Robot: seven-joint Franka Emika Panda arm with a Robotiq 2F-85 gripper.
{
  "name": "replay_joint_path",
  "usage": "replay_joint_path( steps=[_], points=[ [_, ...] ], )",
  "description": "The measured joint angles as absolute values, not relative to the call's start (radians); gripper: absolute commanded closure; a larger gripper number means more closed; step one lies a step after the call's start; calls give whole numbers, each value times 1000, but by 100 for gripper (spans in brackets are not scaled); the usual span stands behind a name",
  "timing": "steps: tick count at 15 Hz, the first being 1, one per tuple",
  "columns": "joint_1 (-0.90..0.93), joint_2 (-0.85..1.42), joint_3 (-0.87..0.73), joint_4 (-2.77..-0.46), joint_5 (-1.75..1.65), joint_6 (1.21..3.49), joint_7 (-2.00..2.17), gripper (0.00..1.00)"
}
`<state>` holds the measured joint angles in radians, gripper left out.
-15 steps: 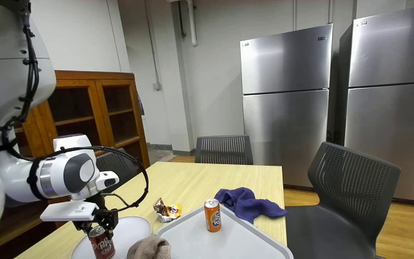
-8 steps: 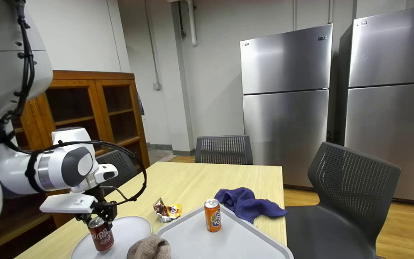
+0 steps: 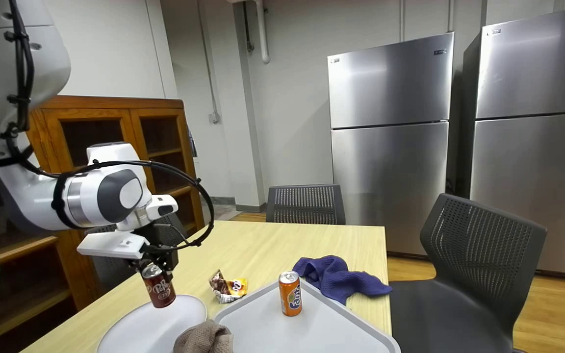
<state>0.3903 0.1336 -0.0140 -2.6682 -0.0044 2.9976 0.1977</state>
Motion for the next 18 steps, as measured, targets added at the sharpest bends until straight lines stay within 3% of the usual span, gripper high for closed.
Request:
replay_joint_path(
  steps=[18],
  points=[
    [69, 9, -27, -2671, -36, 2848, 229, 62]
  ],
)
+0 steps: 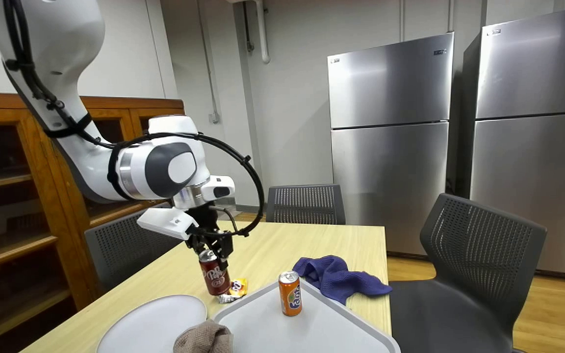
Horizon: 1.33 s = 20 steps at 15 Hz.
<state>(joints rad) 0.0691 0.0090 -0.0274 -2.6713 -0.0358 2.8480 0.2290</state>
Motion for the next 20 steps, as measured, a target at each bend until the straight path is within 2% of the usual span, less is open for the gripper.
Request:
replay_joint_path(
  steps=[11, 20],
  points=[
    [-49, 12, -112, -2701, -57, 2847, 229, 62],
    [-71, 84, -163, -2702, -128, 2885, 258, 62]
  ],
)
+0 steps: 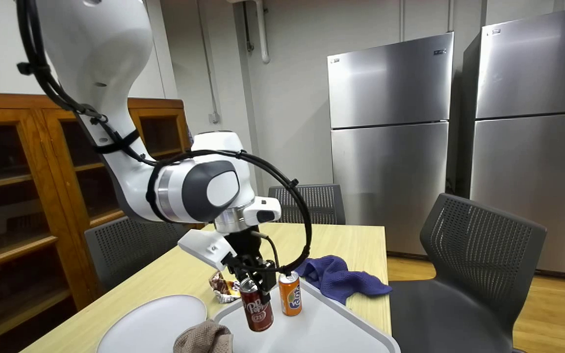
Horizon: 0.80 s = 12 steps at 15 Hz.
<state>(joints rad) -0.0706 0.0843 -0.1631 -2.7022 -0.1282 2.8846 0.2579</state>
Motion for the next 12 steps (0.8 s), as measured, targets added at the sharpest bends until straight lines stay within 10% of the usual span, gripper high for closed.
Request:
replay_joint_path(
  steps=[12],
  points=[
    [-50, 290, -162, -2684, -37, 3105, 251, 62]
  ],
)
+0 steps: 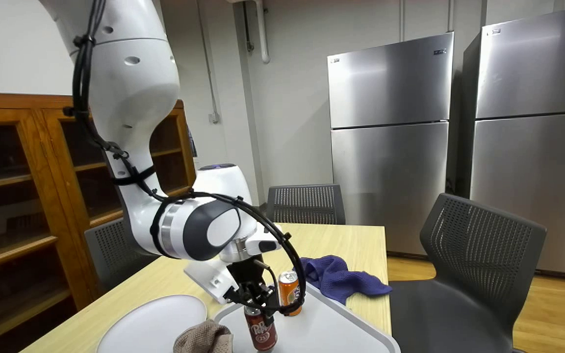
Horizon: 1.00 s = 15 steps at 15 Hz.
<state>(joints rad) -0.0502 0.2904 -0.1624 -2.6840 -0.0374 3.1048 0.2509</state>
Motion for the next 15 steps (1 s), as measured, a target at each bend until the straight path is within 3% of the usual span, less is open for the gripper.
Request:
replay_joint_path(
  steps=[12, 13, 14, 15],
  points=[
    [-67, 382, -103, -2604, 80, 3122, 245, 62],
    [-67, 386, -103, -2599, 82, 3122, 245, 58],
    [-67, 390, -103, -2596, 84, 3122, 245, 12],
    [-68, 393, -102, -2593, 86, 3122, 245, 10]
  ],
)
